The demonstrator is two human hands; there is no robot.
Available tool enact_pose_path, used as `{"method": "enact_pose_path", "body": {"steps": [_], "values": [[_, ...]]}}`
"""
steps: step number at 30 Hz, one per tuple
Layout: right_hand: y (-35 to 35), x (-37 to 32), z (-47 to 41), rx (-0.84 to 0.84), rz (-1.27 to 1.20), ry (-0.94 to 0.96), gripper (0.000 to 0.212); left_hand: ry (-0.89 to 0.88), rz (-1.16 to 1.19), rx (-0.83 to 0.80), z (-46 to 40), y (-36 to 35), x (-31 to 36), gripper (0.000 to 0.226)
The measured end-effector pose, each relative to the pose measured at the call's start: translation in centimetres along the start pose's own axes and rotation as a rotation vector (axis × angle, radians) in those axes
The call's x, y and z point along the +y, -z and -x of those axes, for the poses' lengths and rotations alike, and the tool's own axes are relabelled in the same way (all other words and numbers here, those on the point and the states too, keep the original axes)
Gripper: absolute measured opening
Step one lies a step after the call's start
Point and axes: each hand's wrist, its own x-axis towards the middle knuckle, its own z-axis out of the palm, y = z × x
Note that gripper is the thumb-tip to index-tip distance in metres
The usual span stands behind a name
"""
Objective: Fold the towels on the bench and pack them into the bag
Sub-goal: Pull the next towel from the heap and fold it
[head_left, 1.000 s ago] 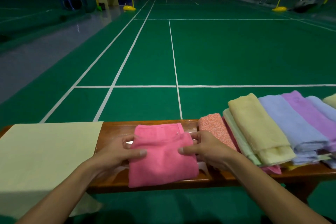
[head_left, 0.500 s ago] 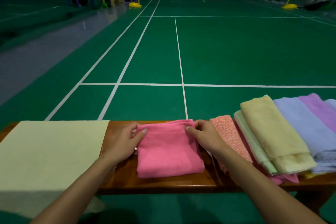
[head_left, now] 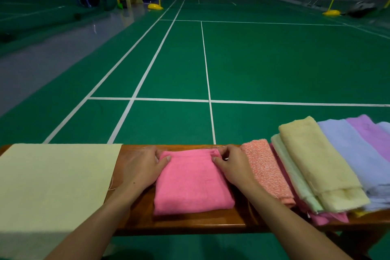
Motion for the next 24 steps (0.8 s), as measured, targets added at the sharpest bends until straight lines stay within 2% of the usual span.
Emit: {"method": "enact_pose_path", "body": {"steps": [4,6,8,10,12,14,16,21,24], "values": [[0.3,-0.1,0.5,0.049,0.198,0.074,0.028,-0.021,-0.128,0.105,0.3,0.5,-0.1,0.029],[1.0,-0.8,0.9,0.054,0.335,0.161,0.036,-0.100,-0.119,0.214,0.8,0.9,0.2,0.024],[1.4,-1.7,1.6,-0.007,0.407,0.298,0.040,-0.240,-0.019,0.245,1.7,0.9,1.1,0.026],[1.1,-2.2,2.7,-0.129,0.457,0.441,0.047,-0.376,0.018,0.156,3.0,0.2,2.2,0.038],[-0.1,-2.0,4.1,-0.243,0.536,0.547,0.058,-0.465,-0.118,0.019,4.4,-1.0,2.8,0.054],[-1.2,-1.2,5.1,-0.332,0.605,0.555,0.075,-0.481,-0.306,-0.106,5.1,-2.0,2.6,0.068],[-1.2,-0.5,5.3,-0.382,0.637,0.500,0.090,-0.457,-0.384,-0.172,5.1,-2.4,1.8,0.076],[0.6,0.0,4.8,-0.428,0.716,0.415,0.087,-0.412,-0.371,-0.192,4.0,-1.6,0.0,0.091],[2.2,-0.4,4.7,-0.373,0.687,0.433,0.081,-0.437,-0.262,-0.186,3.9,-0.4,-0.8,0.089]]}}
